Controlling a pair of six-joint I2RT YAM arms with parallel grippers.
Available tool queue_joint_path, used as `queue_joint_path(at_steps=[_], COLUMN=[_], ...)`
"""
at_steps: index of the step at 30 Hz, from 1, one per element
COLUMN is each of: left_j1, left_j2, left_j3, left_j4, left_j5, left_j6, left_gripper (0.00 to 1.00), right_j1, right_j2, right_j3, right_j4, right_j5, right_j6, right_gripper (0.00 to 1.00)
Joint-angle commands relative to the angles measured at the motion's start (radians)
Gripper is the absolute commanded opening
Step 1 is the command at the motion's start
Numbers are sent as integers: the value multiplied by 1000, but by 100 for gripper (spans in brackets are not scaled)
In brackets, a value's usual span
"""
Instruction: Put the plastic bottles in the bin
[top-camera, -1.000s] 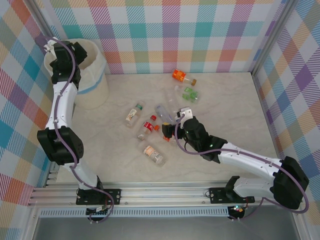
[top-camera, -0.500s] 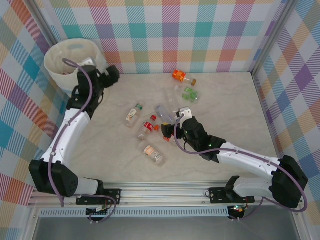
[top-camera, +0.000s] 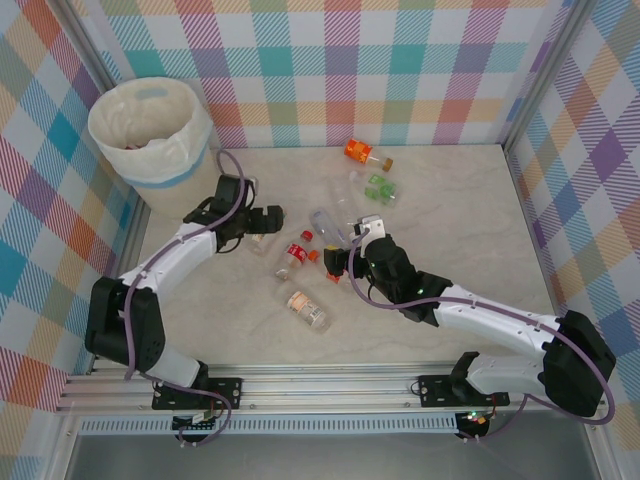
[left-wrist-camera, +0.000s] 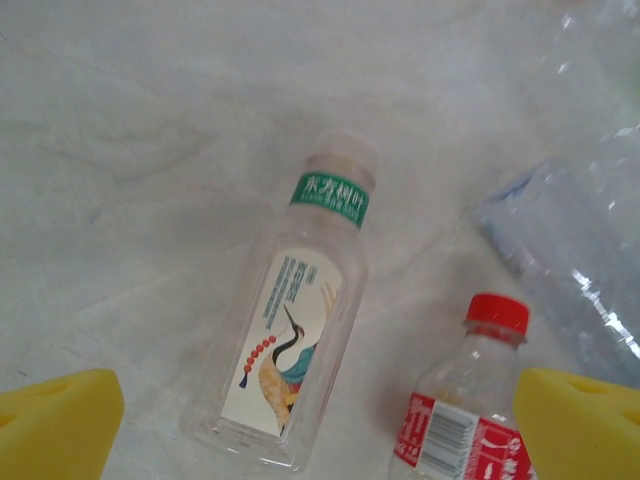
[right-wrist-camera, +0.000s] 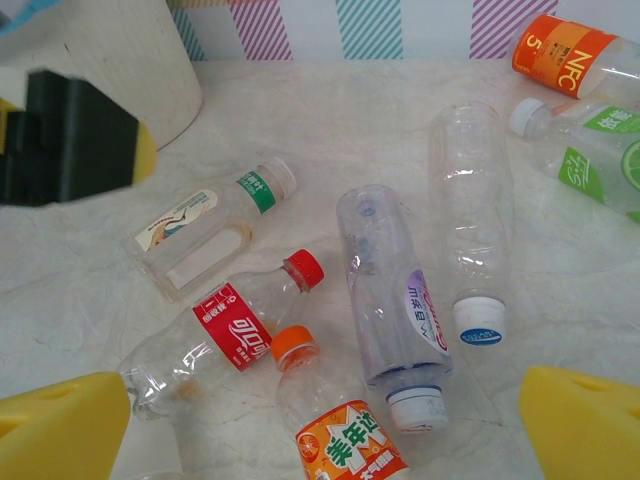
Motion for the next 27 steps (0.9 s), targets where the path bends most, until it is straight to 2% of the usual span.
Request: queue_joint_path(at_steps=[1, 7, 14, 19, 27], left_j1=[-20, -23, -29, -29, -29], left_j2=[56, 267, 407, 467, 473], left_j3=[25, 202, 297, 323, 301], left_j4=[-57, -221, -246, -253, -215], left_j5=[15, 19, -30, -30, -53], left_j6=[73, 132, 176, 180, 168], left_gripper=[100, 100, 98, 90, 68], right_j1=[-3, -4, -3, -3, -3], right_j2=[5, 6, -19, -32, -21], right_j3=[-5, 1, -21, -31, -28], right_j4=[23, 22, 10, 5, 13], right_j5=[18, 17, 20, 29, 31], right_j6=[7, 6, 12, 15, 15], right_gripper=[100, 100, 100, 100, 100])
